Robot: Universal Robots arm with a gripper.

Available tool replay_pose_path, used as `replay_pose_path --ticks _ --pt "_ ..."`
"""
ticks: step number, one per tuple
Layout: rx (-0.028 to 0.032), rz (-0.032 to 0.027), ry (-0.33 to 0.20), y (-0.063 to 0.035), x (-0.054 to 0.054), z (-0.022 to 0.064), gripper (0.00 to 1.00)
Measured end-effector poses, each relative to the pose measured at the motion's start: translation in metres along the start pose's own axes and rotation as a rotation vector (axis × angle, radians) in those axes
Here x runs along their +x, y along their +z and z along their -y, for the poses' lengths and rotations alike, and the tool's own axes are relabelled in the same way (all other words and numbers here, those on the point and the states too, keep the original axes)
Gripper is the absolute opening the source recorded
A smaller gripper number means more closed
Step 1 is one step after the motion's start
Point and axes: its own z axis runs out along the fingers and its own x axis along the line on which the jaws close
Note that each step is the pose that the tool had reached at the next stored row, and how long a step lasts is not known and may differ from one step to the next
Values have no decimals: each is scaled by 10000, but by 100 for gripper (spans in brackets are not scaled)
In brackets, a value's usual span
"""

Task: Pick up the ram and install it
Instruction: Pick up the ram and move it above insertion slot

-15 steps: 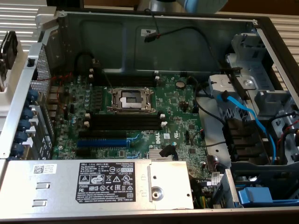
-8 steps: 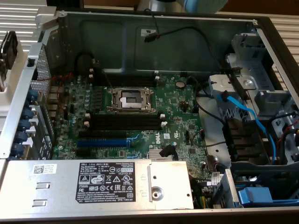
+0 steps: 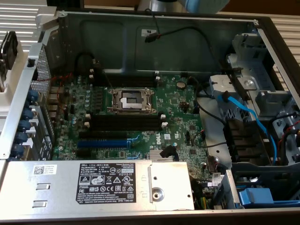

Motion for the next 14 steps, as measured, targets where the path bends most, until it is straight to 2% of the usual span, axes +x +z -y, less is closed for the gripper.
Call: replay_pose_path --ticks 3,4,5,8,14 --pt "-113 7 -2 -91 25 75 13" --pt "-129 8 -3 -107 31 92 13" --pt "-134 1 -3 -114 33 98 13" --pt "-134 -71 6 -113 32 99 13" --pt "-136 -68 58 -114 31 99 13"
